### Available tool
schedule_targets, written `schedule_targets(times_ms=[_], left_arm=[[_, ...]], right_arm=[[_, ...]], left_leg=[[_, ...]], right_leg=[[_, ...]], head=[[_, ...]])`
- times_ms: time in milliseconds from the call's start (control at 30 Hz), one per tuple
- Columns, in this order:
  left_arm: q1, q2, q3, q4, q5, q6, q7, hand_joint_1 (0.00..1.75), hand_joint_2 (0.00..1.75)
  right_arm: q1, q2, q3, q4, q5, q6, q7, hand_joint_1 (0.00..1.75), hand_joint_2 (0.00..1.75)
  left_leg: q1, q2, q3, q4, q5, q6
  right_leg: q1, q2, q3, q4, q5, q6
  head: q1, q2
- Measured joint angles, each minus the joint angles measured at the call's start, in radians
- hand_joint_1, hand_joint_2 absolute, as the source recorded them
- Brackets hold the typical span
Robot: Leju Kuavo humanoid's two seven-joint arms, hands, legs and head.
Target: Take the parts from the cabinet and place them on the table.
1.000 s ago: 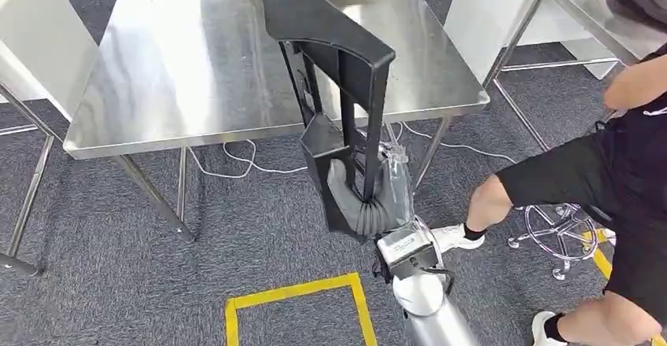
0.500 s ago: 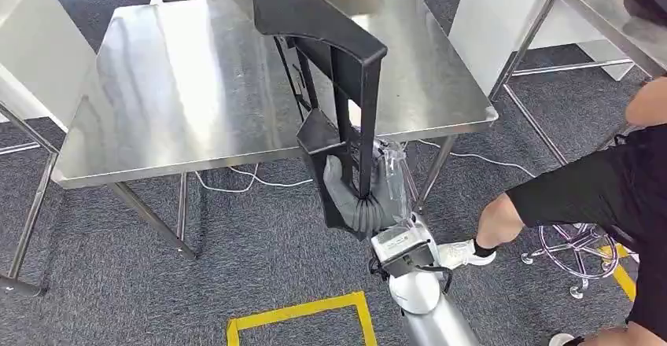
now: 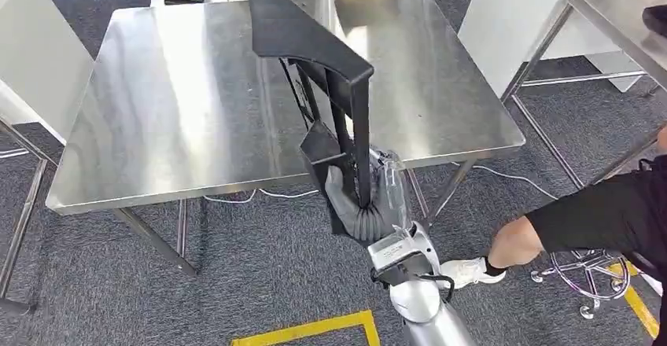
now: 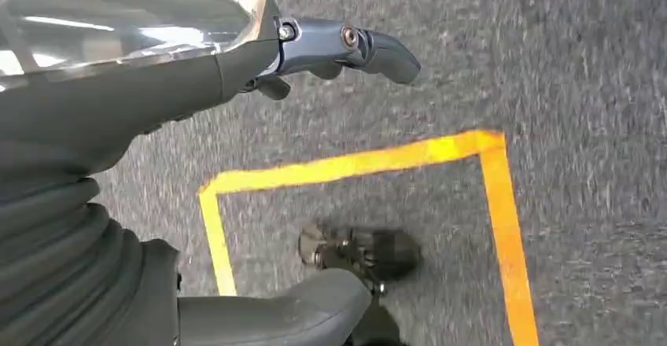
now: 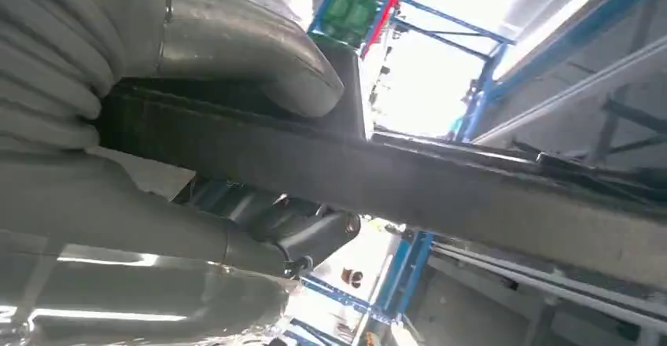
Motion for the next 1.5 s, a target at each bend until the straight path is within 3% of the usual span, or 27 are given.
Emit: schedule_targets(times_ms=[33,67,133,167,200,233,333,367,467,500,567,633,667,700,800,867,1000,1033,1067,1133,1167,1200,1233,1300,1333,1400,1500], left_arm=[[0.002,0.000,0.000,0.000,-0.003,0.000,0.003,0.00,1.75],[0.002,-0.001,0.000,0.000,-0.007,-0.001,0.004,0.00,1.75],[-0.001,-0.003,0.000,0.000,-0.008,-0.001,0.006,0.00,1.75],[-0.001,-0.003,0.000,0.000,-0.009,0.000,0.008,0.00,1.75],[-0.003,-0.003,0.000,0.000,-0.009,0.000,0.010,0.00,1.75],[-0.006,-0.003,0.000,0.000,-0.010,0.000,0.016,0.00,1.75],[-0.014,-0.003,-0.001,-0.001,-0.014,0.003,0.023,0.00,1.75],[-0.015,-0.003,-0.001,-0.001,-0.018,0.003,0.024,0.00,1.75],[-0.019,-0.004,-0.002,-0.001,-0.025,0.003,0.025,0.00,1.75],[-0.020,-0.004,-0.002,-0.001,-0.027,0.003,0.026,0.00,1.75],[-0.019,-0.004,-0.005,-0.001,-0.029,0.003,0.027,0.00,1.75],[-0.021,-0.004,-0.010,-0.001,-0.029,0.003,0.027,0.00,1.75],[-0.022,-0.002,-0.011,-0.001,-0.029,0.003,0.029,0.00,1.75],[-0.026,-0.002,-0.011,-0.001,-0.029,0.003,0.029,0.00,1.75],[-0.026,-0.002,-0.017,-0.001,-0.030,0.003,0.029,0.00,1.75],[-0.030,-0.004,-0.020,-0.002,-0.034,0.003,0.030,0.00,1.75],[-0.047,-0.007,-0.029,-0.002,-0.059,-0.001,0.050,0.00,1.75],[-0.050,-0.008,-0.032,-0.003,-0.064,-0.002,0.057,0.00,1.75],[-0.052,-0.010,-0.040,-0.003,-0.068,-0.002,0.066,0.00,1.75],[-0.062,-0.016,-0.046,-0.008,-0.073,-0.003,0.081,0.00,1.75],[-0.067,-0.017,-0.048,-0.008,-0.077,-0.003,0.087,0.00,1.75],[-0.076,-0.019,-0.051,-0.009,-0.080,-0.003,0.093,0.00,1.75],[-0.084,-0.022,-0.053,-0.010,-0.081,-0.002,0.096,0.00,1.75],[-0.090,-0.026,-0.056,-0.011,-0.084,-0.002,0.099,0.00,1.75],[-0.094,-0.028,-0.060,-0.011,-0.088,-0.003,0.102,0.00,1.75],[-0.102,-0.031,-0.069,-0.012,-0.096,-0.005,0.105,0.00,1.75],[-0.104,-0.032,-0.070,-0.012,-0.103,-0.010,0.113,0.00,1.75]], right_arm=[[0.002,-0.002,0.000,0.000,0.009,-0.002,0.000,1.75,1.75],[0.003,-0.003,0.000,0.000,0.017,-0.003,0.000,1.75,1.75],[0.003,-0.006,0.000,0.000,0.028,-0.007,0.000,1.75,1.75],[0.004,-0.007,0.000,0.001,0.035,-0.013,0.000,1.75,1.75],[0.002,-0.007,0.000,0.001,0.045,-0.017,0.002,1.75,1.75],[0.004,-0.006,0.000,0.000,0.065,-0.025,0.006,1.75,1.75],[0.003,-0.005,0.000,0.001,0.132,-0.066,0.027,1.75,1.75],[0.000,-0.005,-0.001,0.001,0.164,-0.084,0.037,1.75,1.75],[-0.004,-0.004,0.000,0.013,0.337,-0.159,0.098,1.75,1.75],[-0.004,-0.004,0.000,0.019,0.390,-0.181,0.116,1.75,1.75],[-0.006,-0.004,0.000,0.033,0.457,-0.212,0.136,1.75,1.75],[-0.010,-0.003,0.000,0.039,0.465,-0.214,0.138,1.75,1.75],[-0.011,-0.003,0.000,0.042,0.467,-0.215,0.140,1.75,1.75],[-0.016,-0.003,0.000,0.044,0.473,-0.219,0.143,1.75,1.75],[-0.019,0.002,0.000,0.050,0.513,-0.235,0.155,1.75,1.75],[-0.031,0.003,0.000,0.054,0.582,-0.253,0.186,1.75,1.75],[-0.120,0.009,0.001,0.149,0.874,-0.273,0.317,1.75,1.75],[-0.149,0.013,0.001,0.191,0.927,-0.272,0.345,1.75,1.75],[-0.188,0.021,0.002,0.241,0.965,-0.271,0.367,1.75,1.75],[-0.281,0.040,0.009,0.352,1.040,-0.283,0.398,1.75,1.75],[-0.328,0.050,0.013,0.417,1.084,-0.298,0.410,1.75,1.75],[-0.378,0.063,0.022,0.492,1.129,-0.326,0.420,1.75,1.75],[-0.422,0.075,0.031,0.562,1.162,-0.346,0.427,1.75,1.75],[-0.506,0.095,0.066,0.693,1.208,-0.384,0.481,1.75,1.75],[-0.552,0.102,0.100,0.759,1.218,-0.407,0.514,1.75,1.75],[-0.638,0.109,0.160,0.880,1.223,-0.428,0.531,1.75,1.75],[-0.706,0.123,0.222,1.022,1.228,-0.427,0.491,1.75,1.75]], left_leg=[[-0.001,-0.002,0.013,0.000,-0.010,-0.001],[-0.001,-0.003,0.027,0.000,-0.020,-0.003],[-0.001,-0.005,0.054,-0.001,-0.041,-0.011],[-0.005,-0.006,0.061,0.000,-0.051,-0.019],[-0.008,-0.008,0.063,-0.001,-0.057,-0.025],[-0.008,-0.005,0.065,-0.004,-0.059,-0.032],[-0.001,0.002,0.062,0.022,-0.068,-0.042],[-0.002,0.002,0.043,0.065,-0.079,-0.042],[-0.002,0.002,-0.092,0.276,-0.156,-0.049],[-0.002,0.002,-0.120,0.298,-0.158,-0.049],[-0.002,0.002,-0.120,0.233,-0.095,-0.043],[-0.009,0.002,-0.056,0.057,0.033,-0.024],[-0.016,0.004,-0.048,0.041,0.017,-0.014],[-0.025,0.003,-0.050,0.022,-0.025,-0.013],[-0.029,0.000,-0.021,0.005,0.006,0.009],[-0.020,0.001,0.010,-0.014,0.007,0.014],[-0.017,0.001,0.020,-0.014,-0.008,0.018],[-0.015,0.000,0.026,-0.014,-0.014,0.015],[-0.013,-0.002,0.034,-0.014,-0.021,0.009],[-0.004,-0.003,0.057,-0.013,-0.036,-0.004],[-0.005,-0.003,0.059,-0.014,-0.042,-0.013],[-0.007,-0.005,0.062,-0.009,-0.049,-0.022],[-0.009,-0.003,0.057,-0.011,-0.053,-0.030],[-0.005,-0.002,0.067,-0.011,-0.052,-0.039],[0.000,0.000,0.065,-0.007,-0.059,-0.046],[0.003,0.003,0.006,0.092,-0.065,-0.046],[0.002,0.002,-0.140,0.293,-0.138,-0.052]], right_leg=[[-0.001,0.000,-0.005,-0.028,0.010,0.011],[-0.001,-0.001,0.005,-0.089,0.044,0.022],[-0.001,-0.007,0.046,-0.265,0.176,0.046],[0.001,-0.018,0.044,-0.285,0.231,0.038],[0.007,-0.020,0.051,-0.286,0.215,0.008],[0.013,-0.015,0.059,-0.285,0.227,-0.004],[-0.003,-0.010,0.080,-0.296,0.221,-0.025],[-0.001,-0.010,0.088,-0.296,0.215,-0.034],[0.009,-0.010,0.106,-0.296,0.198,-0.058],[0.012,-0.009,0.111,-0.296,0.192,-0.060],[0.015,-0.002,0.129,-0.296,0.179,-0.058],[0.019,0.000,0.156,-0.297,0.160,-0.056],[0.020,0.000,0.160,-0.298,0.155,-0.051],[0.021,0.002,0.159,-0.299,0.150,-0.044],[0.028,0.001,0.174,-0.291,0.154,-0.023],[0.024,-0.002,0.155,-0.246,0.132,-0.017],[0.006,-0.002,-0.026,0.005,0.060,-0.007],[0.001,-0.003,-0.043,0.003,0.071,0.006],[-0.005,-0.003,-0.038,-0.042,0.106,0.025],[-0.018,-0.008,0.014,-0.218,0.219,0.059],[-0.021,-0.012,0.031,-0.285,0.260,0.060],[-0.010,-0.015,0.025,-0.291,0.228,0.033],[-0.006,-0.012,0.039,-0.287,0.236,0.012],[-0.006,-0.010,0.040,-0.286,0.240,-0.010],[-0.011,-0.008,0.051,-0.288,0.239,-0.014],[-0.008,-0.008,0.062,-0.289,0.230,-0.032],[0.006,-0.007,0.081,-0.289,0.211,-0.054]], head=[[-0.001,0.000],[0.000,0.000],[0.002,0.000],[0.003,0.000],[0.005,0.000],[0.002,0.000],[0.002,0.000],[0.002,0.000],[0.002,0.000],[0.000,0.000],[0.000,0.000],[0.000,0.000],[0.005,0.000],[0.007,0.000],[0.004,0.000],[0.005,0.000],[0.009,0.000],[0.009,0.000],[0.009,0.000],[0.010,0.000],[0.012,0.000],[0.015,0.000],[0.015,0.000],[0.014,0.000],[0.011,0.000],[0.009,0.000],[0.010,0.000]])
